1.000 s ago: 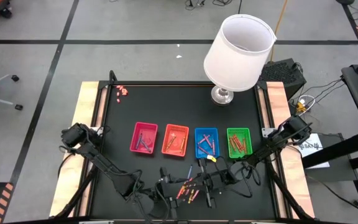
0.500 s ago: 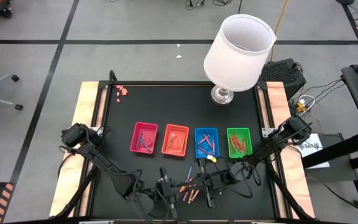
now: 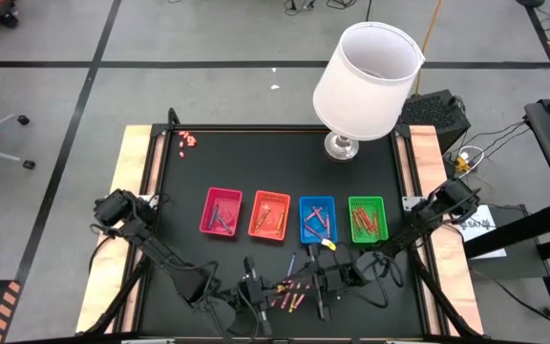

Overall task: Sort crayons
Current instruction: Put the yellow crayon into the orange bin

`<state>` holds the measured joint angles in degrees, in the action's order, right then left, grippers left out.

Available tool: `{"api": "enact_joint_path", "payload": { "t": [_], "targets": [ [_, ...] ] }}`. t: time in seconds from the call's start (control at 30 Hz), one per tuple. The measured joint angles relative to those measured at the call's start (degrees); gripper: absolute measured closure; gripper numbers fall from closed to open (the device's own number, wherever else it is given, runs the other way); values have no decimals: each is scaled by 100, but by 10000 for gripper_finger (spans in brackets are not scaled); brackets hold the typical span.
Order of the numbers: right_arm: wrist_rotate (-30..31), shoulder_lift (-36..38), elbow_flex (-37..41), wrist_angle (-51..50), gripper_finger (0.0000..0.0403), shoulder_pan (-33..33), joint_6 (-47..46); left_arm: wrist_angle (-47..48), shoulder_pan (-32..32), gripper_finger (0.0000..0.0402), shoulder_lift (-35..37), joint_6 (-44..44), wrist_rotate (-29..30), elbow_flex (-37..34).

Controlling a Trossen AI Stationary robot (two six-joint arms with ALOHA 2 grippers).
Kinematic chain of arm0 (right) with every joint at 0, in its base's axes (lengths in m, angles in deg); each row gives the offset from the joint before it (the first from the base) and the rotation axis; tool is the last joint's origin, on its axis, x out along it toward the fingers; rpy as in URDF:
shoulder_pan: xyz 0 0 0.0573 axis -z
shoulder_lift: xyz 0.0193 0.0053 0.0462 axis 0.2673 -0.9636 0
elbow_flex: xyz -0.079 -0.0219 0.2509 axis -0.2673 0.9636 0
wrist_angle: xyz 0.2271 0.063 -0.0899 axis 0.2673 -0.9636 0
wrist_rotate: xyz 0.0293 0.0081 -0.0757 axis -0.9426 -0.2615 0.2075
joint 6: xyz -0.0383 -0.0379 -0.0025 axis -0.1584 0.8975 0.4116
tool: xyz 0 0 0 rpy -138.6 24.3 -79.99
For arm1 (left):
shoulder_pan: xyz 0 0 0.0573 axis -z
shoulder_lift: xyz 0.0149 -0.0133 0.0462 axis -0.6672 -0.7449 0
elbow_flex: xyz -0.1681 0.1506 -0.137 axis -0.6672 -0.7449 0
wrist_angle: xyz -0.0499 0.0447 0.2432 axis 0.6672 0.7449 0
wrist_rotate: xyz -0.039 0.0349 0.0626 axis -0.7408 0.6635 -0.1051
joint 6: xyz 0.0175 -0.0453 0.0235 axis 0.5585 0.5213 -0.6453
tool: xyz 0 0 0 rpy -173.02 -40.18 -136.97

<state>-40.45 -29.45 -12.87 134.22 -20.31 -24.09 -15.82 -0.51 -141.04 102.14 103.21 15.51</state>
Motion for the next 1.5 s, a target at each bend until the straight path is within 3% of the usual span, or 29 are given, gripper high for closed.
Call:
{"api": "enact_joint_path", "payload": {
  "t": [0.2,0.43,0.77,0.93,1.03,1.2,1.37,1.5],
  "targets": [
    [746,0,0,-32,241,-229,85,71,92,374,20,-228,29,0],
    [1781,0,1,-424,223,-578,317,1196,229,379,383,-599,47,0],
    [2115,0,2,-724,231,-748,629,1459,260,380,490,-3690,42,0],
    [2113,0,2,-759,231,-743,629,1480,252,381,490,-4677,38,0],
    [2109,0,2,-768,231,-743,629,1472,252,381,490,-4374,3,0],
    [2106,0,2,-770,232,-743,629,1471,198,381,490,-2513,10,0],
    [2096,0,2,-772,232,-743,599,1485,103,381,487,-1215,52,0],
    [2175,0,2,-841,232,-749,582,1542,35,381,489,-864,690,0]
  ]
}}
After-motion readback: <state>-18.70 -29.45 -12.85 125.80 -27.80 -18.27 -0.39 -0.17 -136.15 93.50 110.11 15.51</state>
